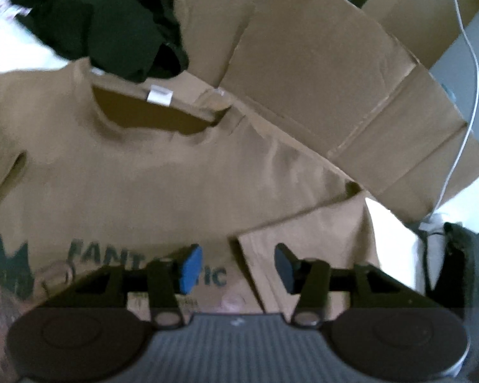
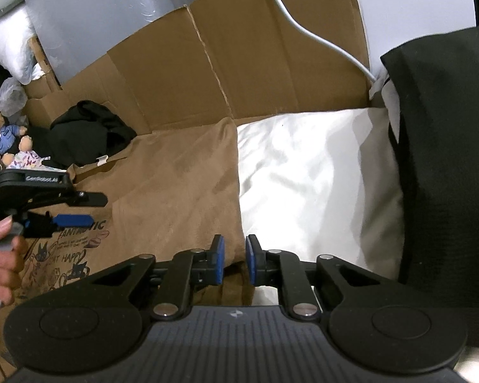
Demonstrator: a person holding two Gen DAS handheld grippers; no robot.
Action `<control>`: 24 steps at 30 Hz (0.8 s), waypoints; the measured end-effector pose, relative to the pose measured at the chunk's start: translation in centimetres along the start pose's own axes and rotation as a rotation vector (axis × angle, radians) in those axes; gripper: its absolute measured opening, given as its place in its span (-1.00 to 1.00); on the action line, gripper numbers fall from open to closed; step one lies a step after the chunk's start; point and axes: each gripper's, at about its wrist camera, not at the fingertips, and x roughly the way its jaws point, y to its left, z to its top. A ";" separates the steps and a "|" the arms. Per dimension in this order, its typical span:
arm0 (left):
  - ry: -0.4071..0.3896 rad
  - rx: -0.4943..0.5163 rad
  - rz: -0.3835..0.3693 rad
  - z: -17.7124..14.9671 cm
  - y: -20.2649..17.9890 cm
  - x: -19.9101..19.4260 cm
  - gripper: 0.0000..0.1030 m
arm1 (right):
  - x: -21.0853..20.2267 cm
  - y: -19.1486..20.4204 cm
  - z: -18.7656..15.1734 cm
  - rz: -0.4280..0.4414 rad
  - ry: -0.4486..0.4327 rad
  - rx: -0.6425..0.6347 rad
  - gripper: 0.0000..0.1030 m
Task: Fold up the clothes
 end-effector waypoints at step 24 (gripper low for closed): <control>0.018 0.219 -0.005 -0.4 -1.8 2.3 -0.96 | 1.7 0.1 -1.4 -0.006 0.042 -0.020 -0.83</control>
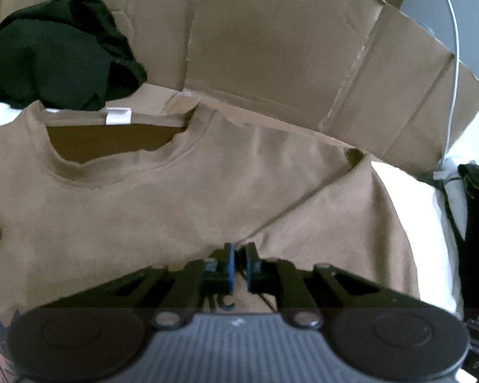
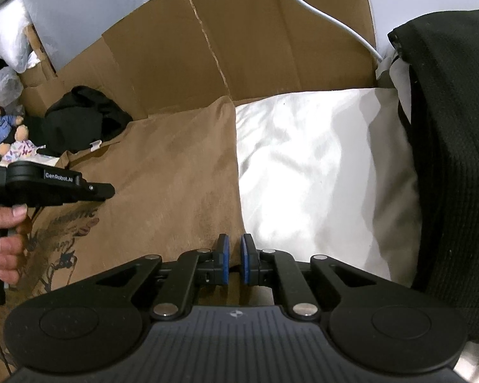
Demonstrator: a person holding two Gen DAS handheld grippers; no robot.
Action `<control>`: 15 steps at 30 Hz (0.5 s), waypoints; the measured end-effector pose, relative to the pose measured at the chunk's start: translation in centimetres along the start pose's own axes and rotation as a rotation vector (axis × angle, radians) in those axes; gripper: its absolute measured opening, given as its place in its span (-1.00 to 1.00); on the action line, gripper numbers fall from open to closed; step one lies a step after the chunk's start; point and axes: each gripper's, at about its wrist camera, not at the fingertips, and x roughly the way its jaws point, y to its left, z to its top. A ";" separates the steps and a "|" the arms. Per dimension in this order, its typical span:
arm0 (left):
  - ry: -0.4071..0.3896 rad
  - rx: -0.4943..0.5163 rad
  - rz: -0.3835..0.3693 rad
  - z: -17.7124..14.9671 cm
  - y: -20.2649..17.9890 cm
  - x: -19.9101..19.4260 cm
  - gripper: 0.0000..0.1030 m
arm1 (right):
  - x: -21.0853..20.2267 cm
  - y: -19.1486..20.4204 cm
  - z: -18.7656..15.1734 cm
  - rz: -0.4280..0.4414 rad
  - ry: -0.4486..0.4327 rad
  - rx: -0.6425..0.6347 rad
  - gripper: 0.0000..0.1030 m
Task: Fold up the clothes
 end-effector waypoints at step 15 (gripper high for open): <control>-0.048 -0.014 0.035 0.2 0.7 -0.6 -0.97 | 0.1 -0.2 -0.1 -0.004 0.010 -0.009 -0.83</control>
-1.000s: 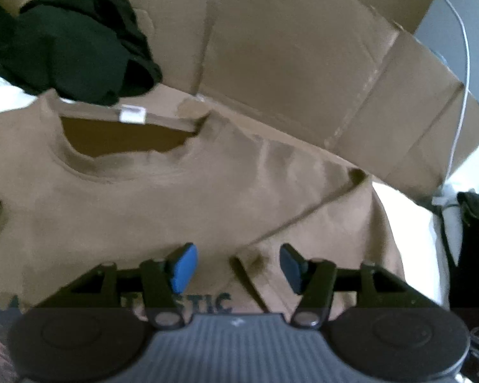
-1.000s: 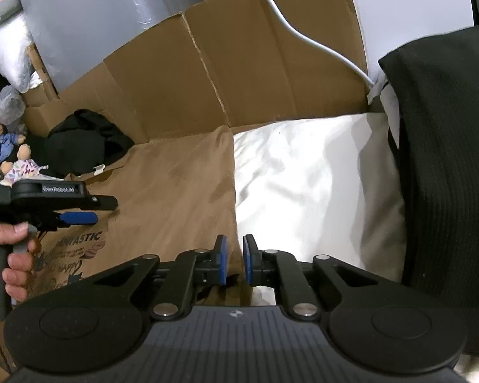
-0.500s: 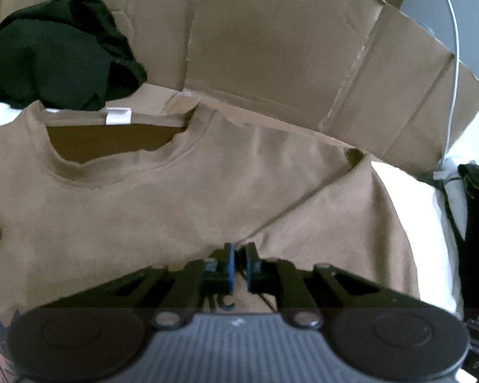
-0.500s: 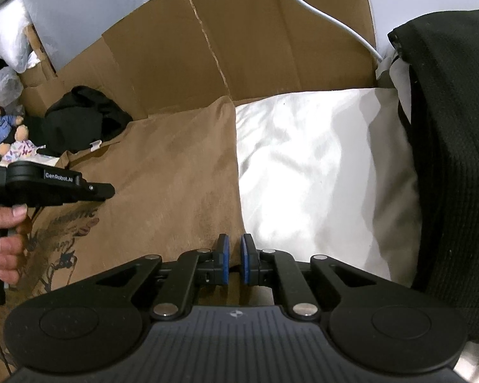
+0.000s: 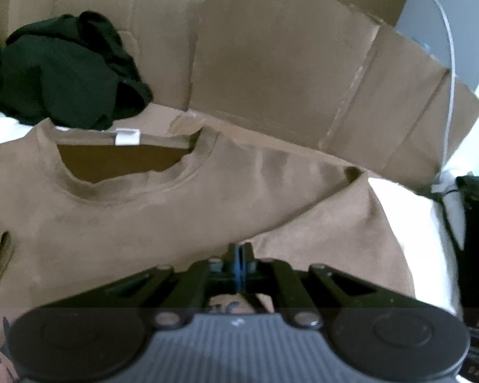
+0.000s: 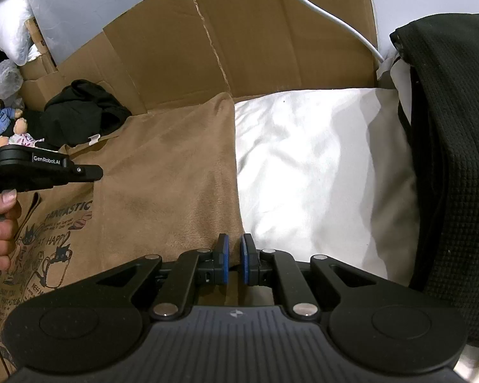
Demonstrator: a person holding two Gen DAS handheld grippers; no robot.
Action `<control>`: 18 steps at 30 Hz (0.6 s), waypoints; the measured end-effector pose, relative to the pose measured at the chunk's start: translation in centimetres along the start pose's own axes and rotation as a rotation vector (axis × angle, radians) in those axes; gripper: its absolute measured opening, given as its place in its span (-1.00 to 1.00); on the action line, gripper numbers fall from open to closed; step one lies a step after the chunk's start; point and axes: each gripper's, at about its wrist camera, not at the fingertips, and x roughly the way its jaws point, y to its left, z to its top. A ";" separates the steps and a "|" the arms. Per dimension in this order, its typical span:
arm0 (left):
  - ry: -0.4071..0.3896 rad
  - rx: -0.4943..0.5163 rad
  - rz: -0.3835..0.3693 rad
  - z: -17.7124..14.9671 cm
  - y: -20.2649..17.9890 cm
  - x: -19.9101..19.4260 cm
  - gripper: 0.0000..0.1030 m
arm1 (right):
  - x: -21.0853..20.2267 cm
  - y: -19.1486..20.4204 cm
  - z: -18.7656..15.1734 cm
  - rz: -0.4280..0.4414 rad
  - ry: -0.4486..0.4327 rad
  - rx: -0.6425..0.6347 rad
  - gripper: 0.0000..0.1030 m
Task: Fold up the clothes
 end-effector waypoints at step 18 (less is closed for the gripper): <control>0.054 -0.052 -0.047 -0.4 0.2 -4.3 -0.42 | -1.6 0.0 -0.2 0.000 -0.024 0.043 -0.77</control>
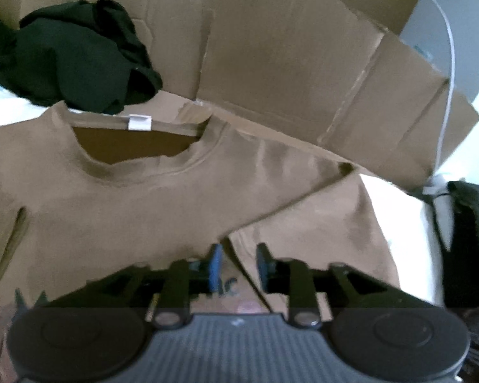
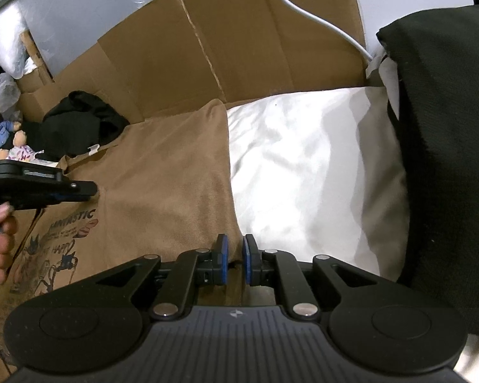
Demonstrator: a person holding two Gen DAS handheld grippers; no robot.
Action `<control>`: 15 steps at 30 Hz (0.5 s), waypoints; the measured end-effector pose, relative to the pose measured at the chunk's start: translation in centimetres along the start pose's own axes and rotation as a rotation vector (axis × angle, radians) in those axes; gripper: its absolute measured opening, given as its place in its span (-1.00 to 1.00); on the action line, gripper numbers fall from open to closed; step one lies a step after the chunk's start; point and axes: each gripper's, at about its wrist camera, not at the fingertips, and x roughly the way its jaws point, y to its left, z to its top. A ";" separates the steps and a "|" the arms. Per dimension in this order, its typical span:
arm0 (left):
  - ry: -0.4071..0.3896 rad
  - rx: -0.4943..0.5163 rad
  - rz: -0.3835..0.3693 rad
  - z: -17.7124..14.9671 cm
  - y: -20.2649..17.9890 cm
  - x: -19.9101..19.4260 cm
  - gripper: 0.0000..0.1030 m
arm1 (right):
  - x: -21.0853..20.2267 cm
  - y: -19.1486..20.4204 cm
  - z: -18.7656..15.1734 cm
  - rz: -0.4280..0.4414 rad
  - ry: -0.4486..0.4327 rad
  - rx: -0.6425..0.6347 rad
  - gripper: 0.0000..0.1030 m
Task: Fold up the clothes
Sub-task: 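Open both tools and lift them away from the shirt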
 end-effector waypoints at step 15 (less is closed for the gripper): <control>-0.215 -0.005 -0.060 7.6 1.2 -13.8 -0.45 | -8.1 2.4 2.8 0.035 0.040 -0.029 -0.29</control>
